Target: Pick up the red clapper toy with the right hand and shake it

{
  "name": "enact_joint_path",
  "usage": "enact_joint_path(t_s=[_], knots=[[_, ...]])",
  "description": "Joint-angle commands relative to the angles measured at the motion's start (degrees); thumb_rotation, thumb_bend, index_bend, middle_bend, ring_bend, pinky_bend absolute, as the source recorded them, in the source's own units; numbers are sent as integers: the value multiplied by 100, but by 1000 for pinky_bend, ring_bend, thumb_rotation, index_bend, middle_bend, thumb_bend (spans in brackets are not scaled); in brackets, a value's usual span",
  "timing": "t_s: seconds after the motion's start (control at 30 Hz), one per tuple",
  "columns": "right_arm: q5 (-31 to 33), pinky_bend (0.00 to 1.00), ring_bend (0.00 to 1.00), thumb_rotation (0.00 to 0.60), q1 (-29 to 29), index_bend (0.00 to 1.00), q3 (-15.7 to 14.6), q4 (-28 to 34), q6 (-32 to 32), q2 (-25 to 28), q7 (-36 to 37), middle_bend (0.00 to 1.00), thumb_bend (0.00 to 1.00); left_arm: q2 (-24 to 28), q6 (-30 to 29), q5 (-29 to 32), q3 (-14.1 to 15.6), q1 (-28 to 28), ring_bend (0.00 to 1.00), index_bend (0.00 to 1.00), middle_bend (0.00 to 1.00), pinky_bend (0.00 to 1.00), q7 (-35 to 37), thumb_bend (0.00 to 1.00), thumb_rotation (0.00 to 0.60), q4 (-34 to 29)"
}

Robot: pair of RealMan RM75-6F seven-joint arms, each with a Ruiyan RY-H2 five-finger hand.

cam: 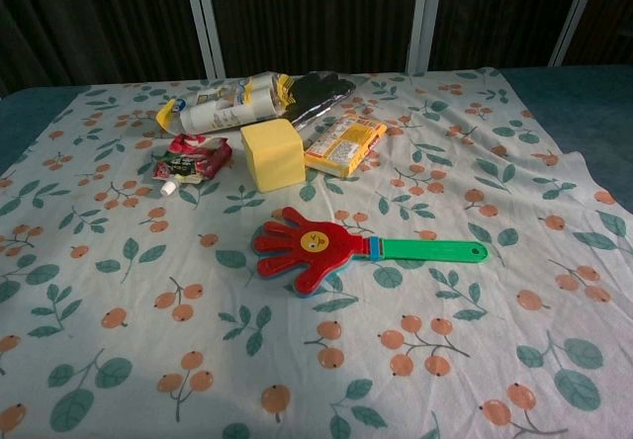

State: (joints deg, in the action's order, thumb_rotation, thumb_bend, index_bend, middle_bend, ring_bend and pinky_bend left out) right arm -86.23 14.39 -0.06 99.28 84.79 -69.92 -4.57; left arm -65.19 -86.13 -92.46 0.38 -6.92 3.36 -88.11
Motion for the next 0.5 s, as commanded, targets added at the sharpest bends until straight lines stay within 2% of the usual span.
enact_joint_path(t_s=[0.03, 0.27, 0.5], knots=[[-395, 0, 0, 600, -976, 0, -387, -357, 1085, 223, -386, 0, 269, -42, -67, -74, 14, 17, 0, 0, 0, 74, -44, 409, 600, 42], [-147, 0, 0, 600, -1171, 0, -84, -526, 1294, 290, -547, 0, 268, -114, -109, -33, -11, 43, 0, 0, 0, 72, -188, 424, 600, 78], [-161, 0, 0, 600, -1184, 0, -33, -503, 1093, 329, -495, 0, 268, -116, 12, 74, -31, 14, 0, 0, 0, 72, -304, 424, 600, 27]])
